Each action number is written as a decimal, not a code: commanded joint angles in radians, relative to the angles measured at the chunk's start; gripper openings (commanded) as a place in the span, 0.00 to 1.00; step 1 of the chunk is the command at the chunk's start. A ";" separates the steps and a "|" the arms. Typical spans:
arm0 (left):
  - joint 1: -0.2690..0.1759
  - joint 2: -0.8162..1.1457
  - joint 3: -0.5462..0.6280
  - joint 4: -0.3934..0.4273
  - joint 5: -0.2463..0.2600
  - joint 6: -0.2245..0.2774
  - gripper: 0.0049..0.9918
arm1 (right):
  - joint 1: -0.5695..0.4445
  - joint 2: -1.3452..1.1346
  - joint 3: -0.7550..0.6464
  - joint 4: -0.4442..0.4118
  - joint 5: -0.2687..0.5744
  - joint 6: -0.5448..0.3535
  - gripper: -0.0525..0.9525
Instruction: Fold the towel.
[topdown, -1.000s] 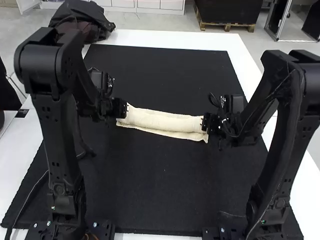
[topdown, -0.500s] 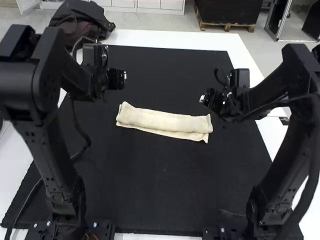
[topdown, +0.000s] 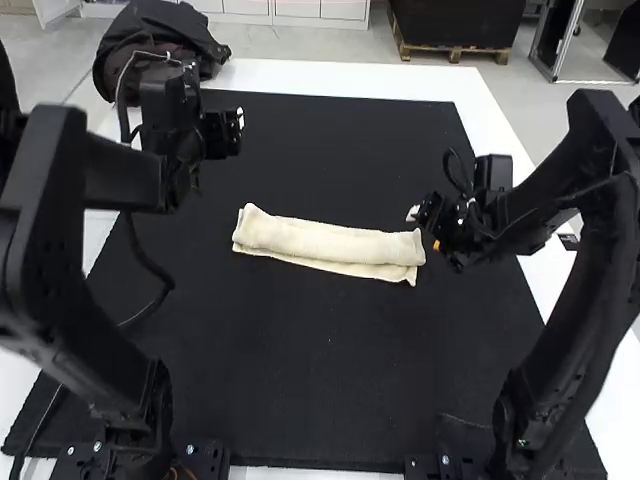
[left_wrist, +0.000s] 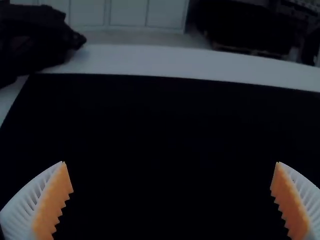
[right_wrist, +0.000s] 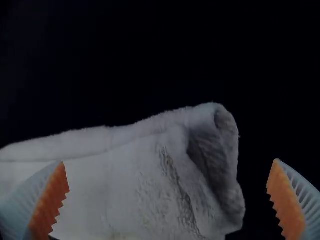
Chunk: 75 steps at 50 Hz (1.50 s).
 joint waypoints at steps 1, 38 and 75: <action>0.008 -0.073 -0.037 0.037 -0.053 -0.009 0.94 | -0.008 0.020 -0.013 0.015 -0.026 -0.003 0.96; 0.006 -0.412 -0.201 0.012 -0.066 -0.010 0.93 | 0.052 0.115 -0.016 0.081 -0.044 0.008 0.96; 0.006 -0.575 -0.326 0.012 -0.067 -0.012 0.93 | 0.105 0.179 0.012 0.152 -0.021 0.023 0.96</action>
